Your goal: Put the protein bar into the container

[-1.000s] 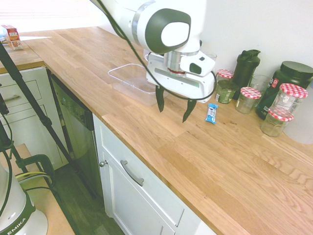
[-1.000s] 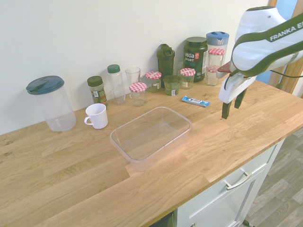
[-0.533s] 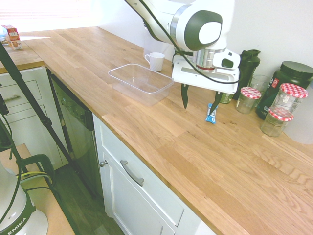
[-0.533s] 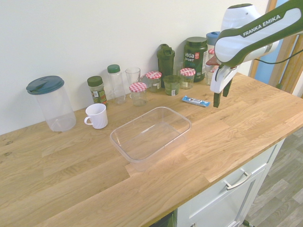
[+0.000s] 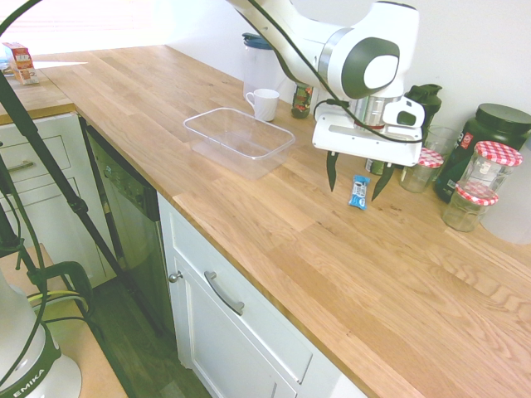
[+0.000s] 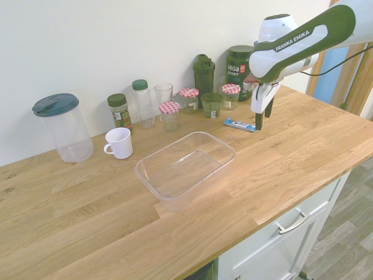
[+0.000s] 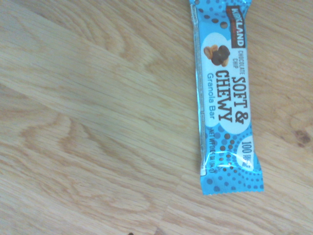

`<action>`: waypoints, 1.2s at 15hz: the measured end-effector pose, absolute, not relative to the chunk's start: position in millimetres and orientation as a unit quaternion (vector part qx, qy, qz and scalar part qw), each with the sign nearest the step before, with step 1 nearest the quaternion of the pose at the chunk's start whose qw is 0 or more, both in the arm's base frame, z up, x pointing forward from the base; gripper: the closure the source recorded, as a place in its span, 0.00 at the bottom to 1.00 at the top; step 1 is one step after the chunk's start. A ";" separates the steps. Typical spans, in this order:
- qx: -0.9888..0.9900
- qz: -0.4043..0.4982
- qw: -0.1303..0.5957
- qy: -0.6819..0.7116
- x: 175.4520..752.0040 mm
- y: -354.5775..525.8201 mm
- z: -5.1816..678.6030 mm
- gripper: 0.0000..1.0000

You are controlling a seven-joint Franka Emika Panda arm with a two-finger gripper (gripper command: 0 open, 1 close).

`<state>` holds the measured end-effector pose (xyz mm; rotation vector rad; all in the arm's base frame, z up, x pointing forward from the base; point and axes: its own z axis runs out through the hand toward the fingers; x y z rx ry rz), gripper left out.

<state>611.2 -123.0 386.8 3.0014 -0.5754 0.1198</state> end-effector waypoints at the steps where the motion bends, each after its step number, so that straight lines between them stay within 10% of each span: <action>1: 0.981 0.038 0.042 -0.187 612.3 -122.1 385.8 0.00; 18: 0.985 0.023 0.041 -0.168 658.4 -96.3 361.2 0.00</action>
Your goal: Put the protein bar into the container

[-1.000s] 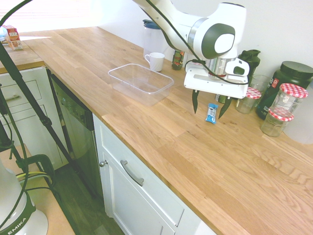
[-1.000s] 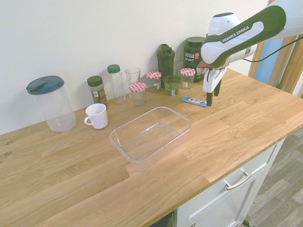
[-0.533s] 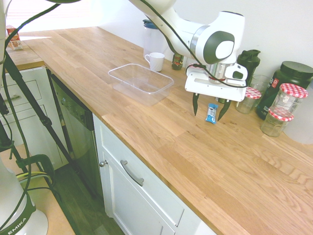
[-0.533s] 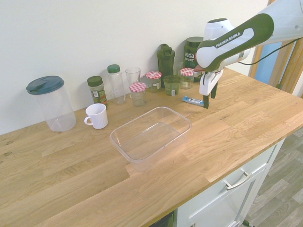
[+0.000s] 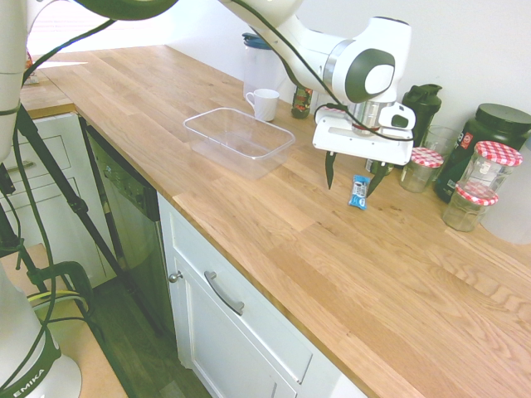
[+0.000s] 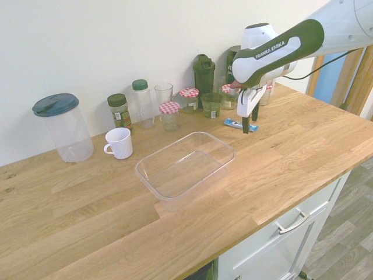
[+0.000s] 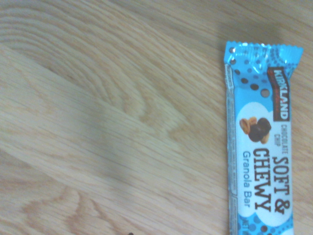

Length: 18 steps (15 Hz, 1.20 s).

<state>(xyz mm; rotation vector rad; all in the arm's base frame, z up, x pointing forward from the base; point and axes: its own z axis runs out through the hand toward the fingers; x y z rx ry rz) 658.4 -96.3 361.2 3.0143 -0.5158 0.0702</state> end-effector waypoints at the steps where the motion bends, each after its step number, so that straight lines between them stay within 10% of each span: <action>1: 0.985 0.023 0.042 -0.168 661.7 -95.0 358.4 0.00; 18: 0.983 0.010 0.048 -0.174 704.8 -103.6 351.4 0.00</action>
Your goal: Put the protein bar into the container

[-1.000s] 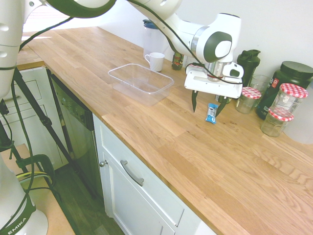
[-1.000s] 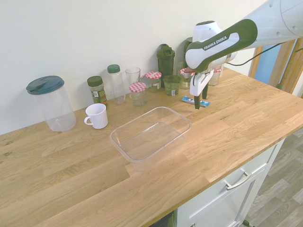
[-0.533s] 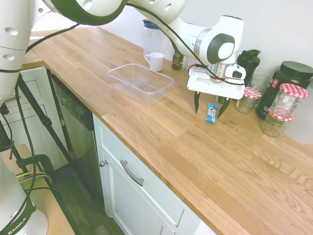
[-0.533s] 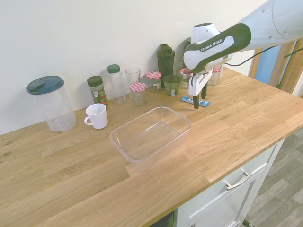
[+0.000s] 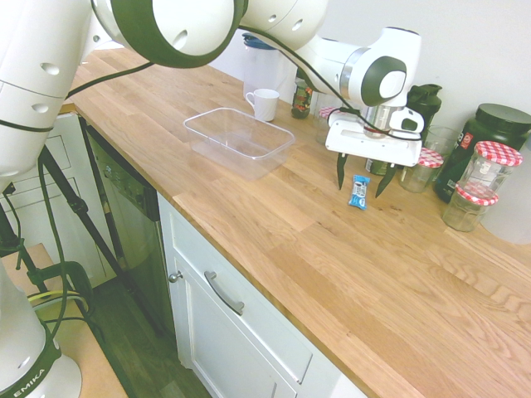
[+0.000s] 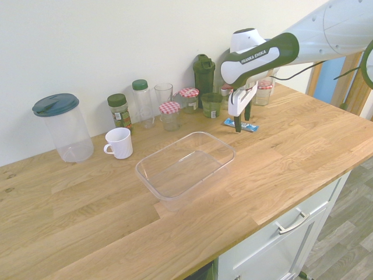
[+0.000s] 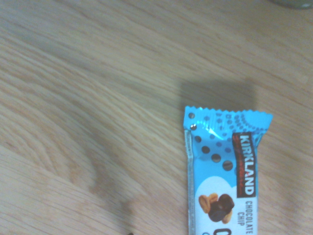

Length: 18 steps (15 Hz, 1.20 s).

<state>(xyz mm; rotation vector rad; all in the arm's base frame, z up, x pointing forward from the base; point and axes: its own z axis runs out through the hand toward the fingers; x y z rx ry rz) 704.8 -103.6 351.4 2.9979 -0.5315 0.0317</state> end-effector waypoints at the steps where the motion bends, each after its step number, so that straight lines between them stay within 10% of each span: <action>1: 0.983 0.008 0.049 -0.175 708.2 -103.6 352.5 0.00; 4: 0.983 0.001 0.051 -0.175 719.1 -103.9 351.9 0.00; 5: 0.983 -0.001 0.052 -0.175 721.8 -103.9 350.8 1.00; 18: 0.983 -0.020 0.055 -0.173 730.1 -103.7 342.2 1.00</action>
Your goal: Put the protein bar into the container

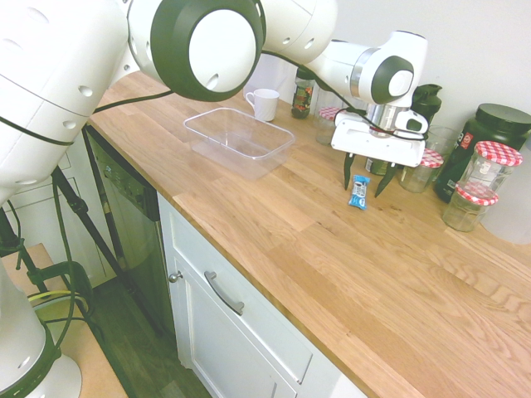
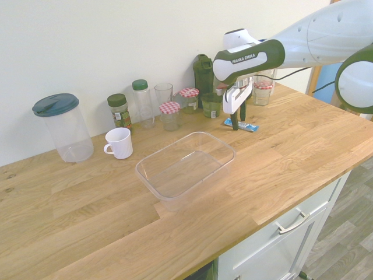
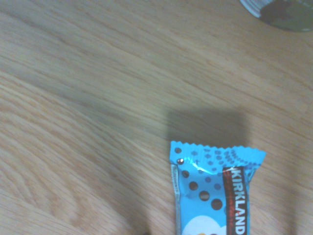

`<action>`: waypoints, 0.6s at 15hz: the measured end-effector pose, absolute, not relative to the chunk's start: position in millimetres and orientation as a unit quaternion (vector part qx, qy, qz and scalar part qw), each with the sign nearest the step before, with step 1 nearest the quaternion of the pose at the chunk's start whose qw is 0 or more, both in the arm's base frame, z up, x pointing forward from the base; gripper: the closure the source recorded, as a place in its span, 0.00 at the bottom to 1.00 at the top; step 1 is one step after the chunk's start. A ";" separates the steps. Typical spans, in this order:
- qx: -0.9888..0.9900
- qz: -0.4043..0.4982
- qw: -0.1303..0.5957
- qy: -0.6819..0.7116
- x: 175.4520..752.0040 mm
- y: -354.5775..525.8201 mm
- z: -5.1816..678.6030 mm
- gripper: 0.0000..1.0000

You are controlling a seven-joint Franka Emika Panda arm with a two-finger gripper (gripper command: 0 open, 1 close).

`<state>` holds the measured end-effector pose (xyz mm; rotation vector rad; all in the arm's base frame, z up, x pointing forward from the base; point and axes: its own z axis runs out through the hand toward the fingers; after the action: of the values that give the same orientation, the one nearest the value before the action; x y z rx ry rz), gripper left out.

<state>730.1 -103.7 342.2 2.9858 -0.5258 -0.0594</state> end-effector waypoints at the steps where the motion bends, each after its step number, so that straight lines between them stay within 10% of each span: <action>1: 0.983 -0.020 0.055 -0.172 730.2 -102.5 342.2 1.00; 9: 0.984 -0.016 0.058 -0.167 731.3 -95.9 341.5 1.00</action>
<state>731.3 -95.9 341.5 2.9829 -0.5067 -0.0489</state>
